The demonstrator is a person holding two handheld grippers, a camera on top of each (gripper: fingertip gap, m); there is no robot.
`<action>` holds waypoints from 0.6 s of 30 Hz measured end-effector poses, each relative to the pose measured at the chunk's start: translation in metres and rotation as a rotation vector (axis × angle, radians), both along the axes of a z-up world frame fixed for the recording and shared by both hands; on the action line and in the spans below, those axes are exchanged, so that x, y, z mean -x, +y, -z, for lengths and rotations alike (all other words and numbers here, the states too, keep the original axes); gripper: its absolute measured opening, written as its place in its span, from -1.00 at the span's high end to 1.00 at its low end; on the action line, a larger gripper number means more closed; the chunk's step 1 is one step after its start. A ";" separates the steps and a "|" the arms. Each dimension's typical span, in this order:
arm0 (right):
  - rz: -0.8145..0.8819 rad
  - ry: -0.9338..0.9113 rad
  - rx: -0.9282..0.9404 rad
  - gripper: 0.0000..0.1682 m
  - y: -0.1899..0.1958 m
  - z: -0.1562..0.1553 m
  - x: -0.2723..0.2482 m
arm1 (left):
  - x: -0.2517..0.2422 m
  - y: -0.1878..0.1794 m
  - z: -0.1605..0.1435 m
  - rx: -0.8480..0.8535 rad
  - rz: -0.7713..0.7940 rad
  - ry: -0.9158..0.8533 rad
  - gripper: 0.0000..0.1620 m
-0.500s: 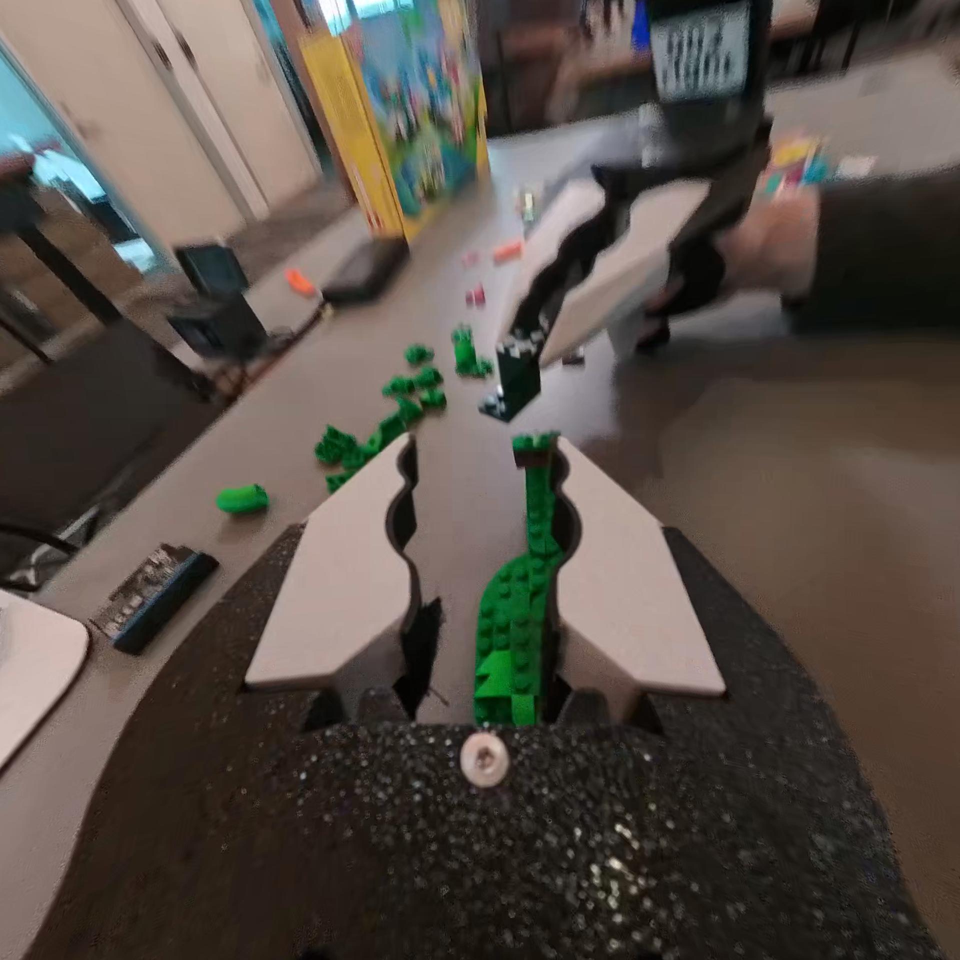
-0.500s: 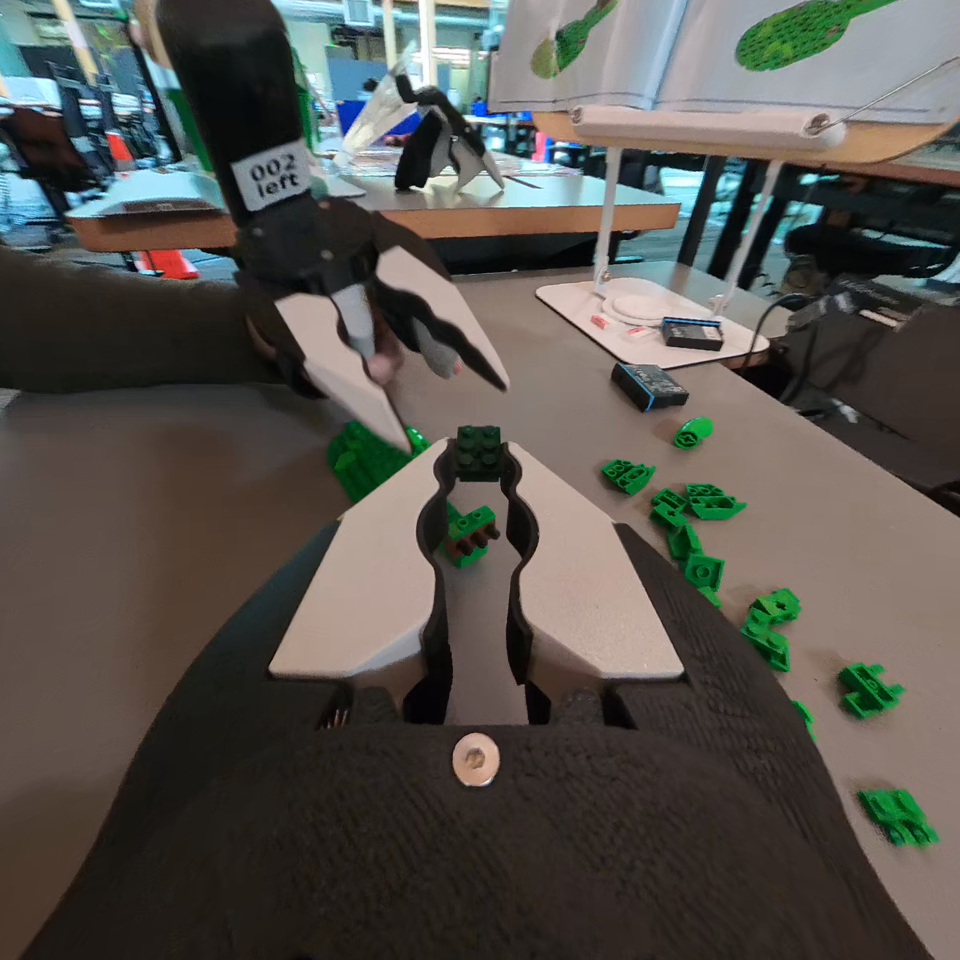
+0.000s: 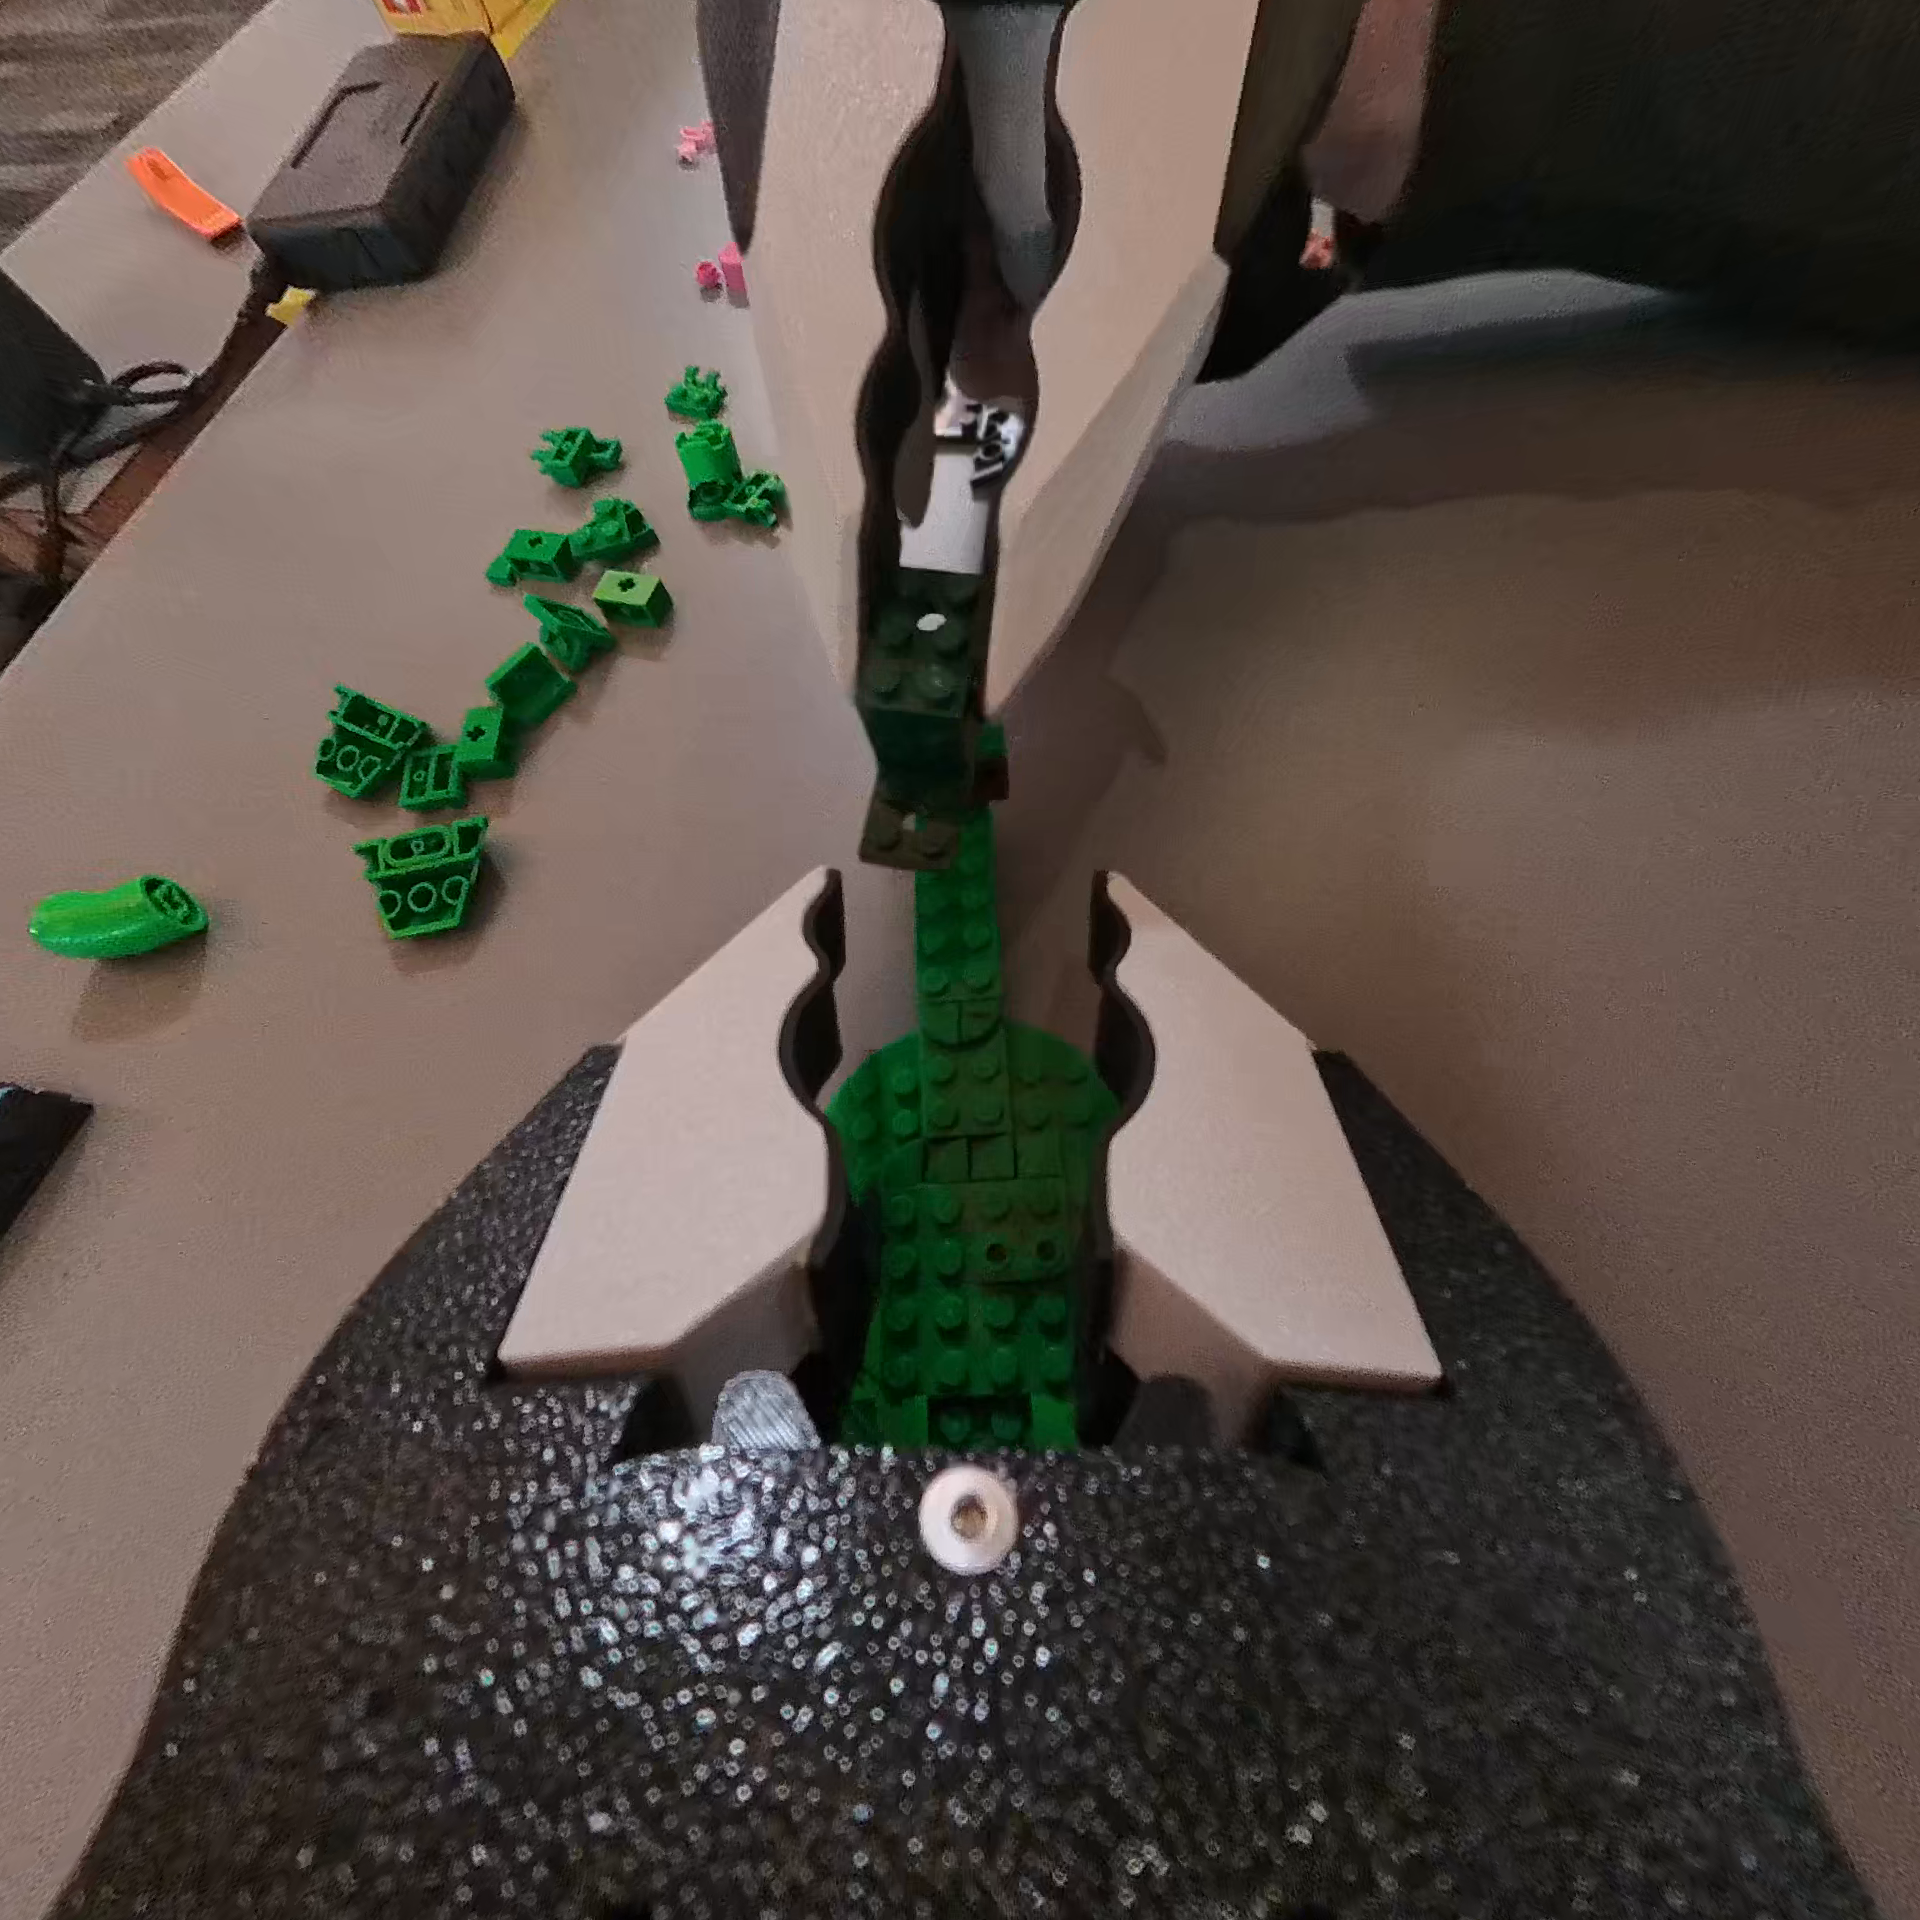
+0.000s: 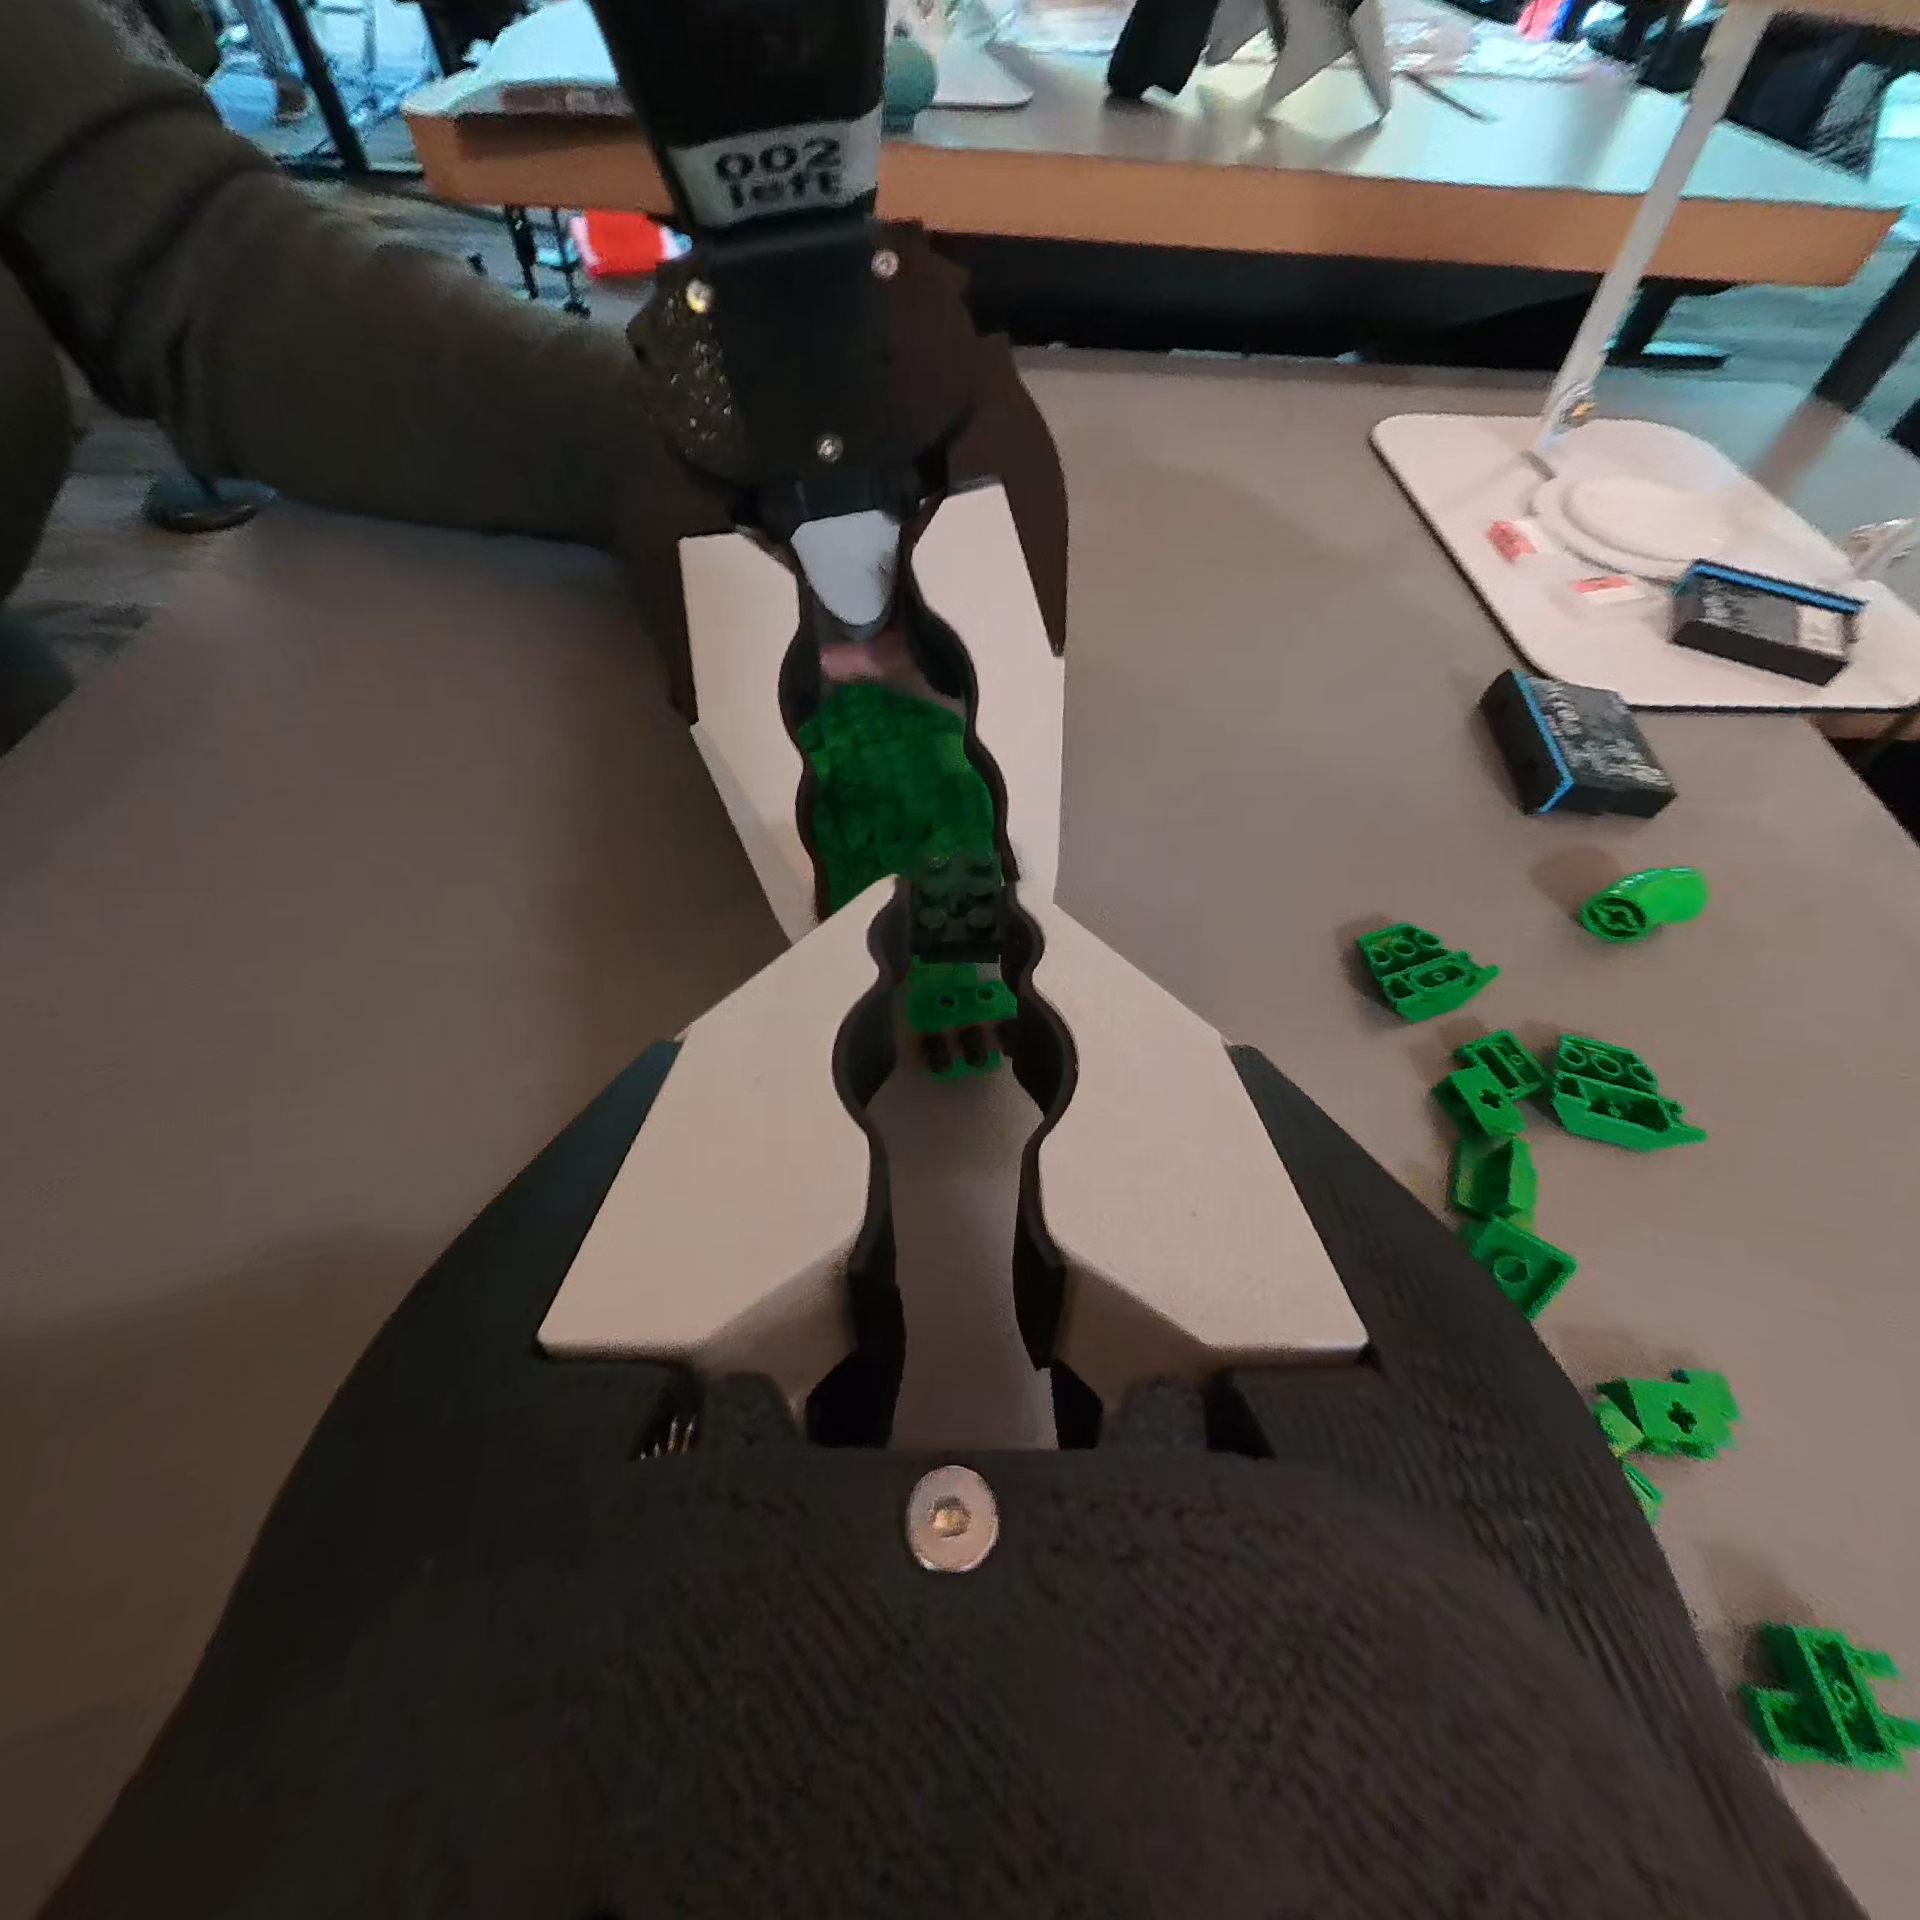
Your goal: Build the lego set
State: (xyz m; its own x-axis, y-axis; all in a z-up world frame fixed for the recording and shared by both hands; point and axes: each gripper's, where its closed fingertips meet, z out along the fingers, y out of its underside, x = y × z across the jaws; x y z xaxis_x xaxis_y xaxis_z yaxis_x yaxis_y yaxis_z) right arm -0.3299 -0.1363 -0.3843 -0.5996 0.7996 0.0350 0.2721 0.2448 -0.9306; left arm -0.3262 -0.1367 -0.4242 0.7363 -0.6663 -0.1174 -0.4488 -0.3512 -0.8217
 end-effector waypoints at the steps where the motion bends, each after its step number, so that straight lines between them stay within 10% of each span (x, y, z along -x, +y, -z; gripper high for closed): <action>1: -0.020 -0.018 -0.005 0.82 -0.001 0.002 -0.001 | 0.001 -0.002 0.002 0.018 0.004 0.010 0.48; 18: -0.119 -0.167 -0.061 0.82 -0.010 0.021 -0.007 | -0.001 -0.008 0.010 0.077 0.057 0.109 0.70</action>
State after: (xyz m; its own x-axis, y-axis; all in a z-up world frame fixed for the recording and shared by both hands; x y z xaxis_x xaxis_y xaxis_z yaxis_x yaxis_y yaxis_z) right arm -0.3228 -0.1462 -0.4049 -0.6910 0.7223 -0.0268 0.3873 0.3387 -0.8575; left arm -0.3253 -0.1449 -0.4341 0.6826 -0.7170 -0.1413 -0.5549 -0.3827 -0.7387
